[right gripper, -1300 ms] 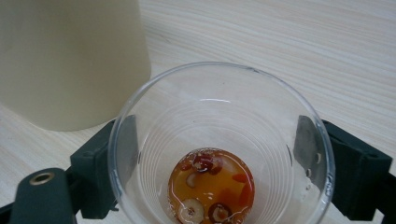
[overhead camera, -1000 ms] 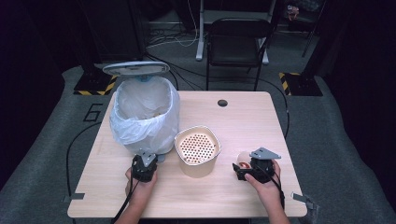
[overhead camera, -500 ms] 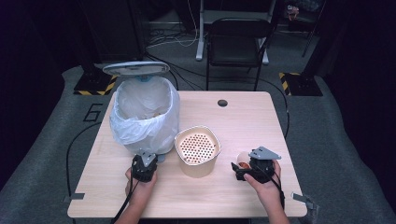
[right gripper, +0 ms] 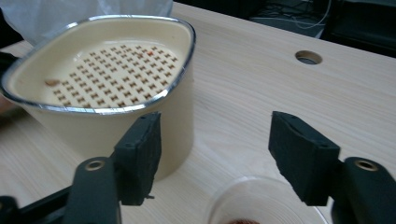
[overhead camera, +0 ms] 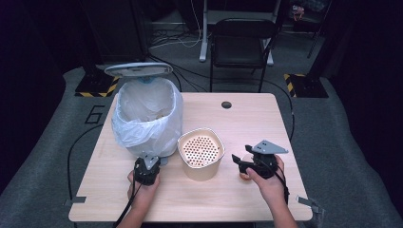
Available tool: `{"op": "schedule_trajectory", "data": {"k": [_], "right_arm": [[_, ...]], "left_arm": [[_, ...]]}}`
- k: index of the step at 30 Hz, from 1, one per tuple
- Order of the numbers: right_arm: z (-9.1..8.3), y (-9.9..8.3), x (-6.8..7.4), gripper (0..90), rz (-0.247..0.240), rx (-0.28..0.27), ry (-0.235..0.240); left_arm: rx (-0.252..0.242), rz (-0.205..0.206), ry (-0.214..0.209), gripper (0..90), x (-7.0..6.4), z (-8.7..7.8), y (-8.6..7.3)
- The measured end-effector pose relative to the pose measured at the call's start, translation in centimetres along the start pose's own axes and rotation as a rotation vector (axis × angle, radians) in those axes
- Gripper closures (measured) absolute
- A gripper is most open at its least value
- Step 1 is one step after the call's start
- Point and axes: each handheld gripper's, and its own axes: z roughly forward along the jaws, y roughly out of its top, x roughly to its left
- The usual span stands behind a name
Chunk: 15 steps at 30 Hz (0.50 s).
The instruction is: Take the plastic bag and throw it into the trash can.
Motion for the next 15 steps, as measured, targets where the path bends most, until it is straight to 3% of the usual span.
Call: {"op": "schedule_trajectory", "data": {"k": [3, 8, 12, 15], "right_arm": [[0.6, 1.2, 0.3, 39.9, -0.002, 0.017, 0.047], [2.1, 3.1, 1.3, 44.2, -0.042, 0.029, 0.044], [3.5, 3.6, 1.4, 55.8, 0.013, 0.068, 0.054], [4.4, 3.5, 1.3, 59.2, 0.019, 0.090, 0.059]], "left_arm": [[-0.005, 0.002, 0.004, 90.0, 0.0, 0.0, 0.0], [0.002, -0.003, -0.002, 90.0, 0.0, 0.0, 0.0], [0.002, -0.005, -0.003, 90.0, 0.0, 0.0, 0.0], [-0.008, -0.003, 0.004, 90.0, 0.0, 0.0, 0.0]]}}
